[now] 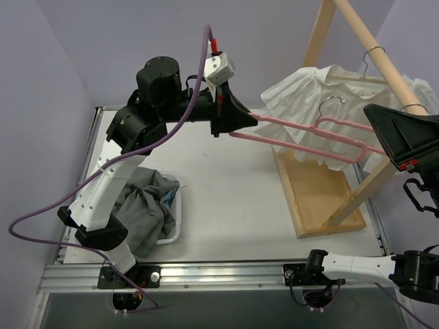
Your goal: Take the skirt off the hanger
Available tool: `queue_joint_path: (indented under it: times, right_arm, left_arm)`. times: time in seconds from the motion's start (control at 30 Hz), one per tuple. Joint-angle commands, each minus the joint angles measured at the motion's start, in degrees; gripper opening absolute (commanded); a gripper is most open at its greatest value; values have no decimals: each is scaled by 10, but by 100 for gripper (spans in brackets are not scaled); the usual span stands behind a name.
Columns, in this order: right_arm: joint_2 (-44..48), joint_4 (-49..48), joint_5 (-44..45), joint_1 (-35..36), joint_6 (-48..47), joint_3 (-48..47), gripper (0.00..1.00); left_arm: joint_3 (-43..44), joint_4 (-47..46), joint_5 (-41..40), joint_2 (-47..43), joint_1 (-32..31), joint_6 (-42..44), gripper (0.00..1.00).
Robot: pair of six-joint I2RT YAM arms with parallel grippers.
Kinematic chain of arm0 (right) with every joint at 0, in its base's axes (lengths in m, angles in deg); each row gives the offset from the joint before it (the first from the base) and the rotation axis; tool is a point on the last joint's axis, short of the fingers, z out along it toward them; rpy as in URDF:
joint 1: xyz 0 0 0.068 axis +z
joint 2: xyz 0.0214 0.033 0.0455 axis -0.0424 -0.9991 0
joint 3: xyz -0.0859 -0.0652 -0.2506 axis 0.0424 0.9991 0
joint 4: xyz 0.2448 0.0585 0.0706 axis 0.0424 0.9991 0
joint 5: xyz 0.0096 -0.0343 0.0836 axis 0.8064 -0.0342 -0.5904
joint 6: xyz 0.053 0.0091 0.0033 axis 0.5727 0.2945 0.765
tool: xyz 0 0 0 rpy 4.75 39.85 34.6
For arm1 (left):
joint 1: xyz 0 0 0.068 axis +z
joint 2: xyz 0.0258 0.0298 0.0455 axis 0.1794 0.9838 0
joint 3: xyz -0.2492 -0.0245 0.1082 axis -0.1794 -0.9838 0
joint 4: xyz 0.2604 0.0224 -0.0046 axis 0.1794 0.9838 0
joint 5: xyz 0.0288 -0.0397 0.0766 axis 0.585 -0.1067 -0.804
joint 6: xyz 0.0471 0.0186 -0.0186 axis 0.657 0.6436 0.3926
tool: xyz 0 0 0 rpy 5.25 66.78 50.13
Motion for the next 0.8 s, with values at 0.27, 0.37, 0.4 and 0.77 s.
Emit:
queue_joint_path:
  times: [0.27,0.37,0.4,0.77]
  right_arm:
    - [11,-45,11,9,-10,8,0]
    - [10,-49,12,12,-12,6,0]
    - [8,-49,13,13,-12,4,0]
    - [7,-40,14,17,-11,-10,0]
  left_arm:
    - [49,-67,13,42,-29,-12,2]
    - [52,-102,0,57,-47,-15,2]
    - [52,-108,-8,58,-58,-15,2]
    - [94,-171,-99,96,-127,16,2]
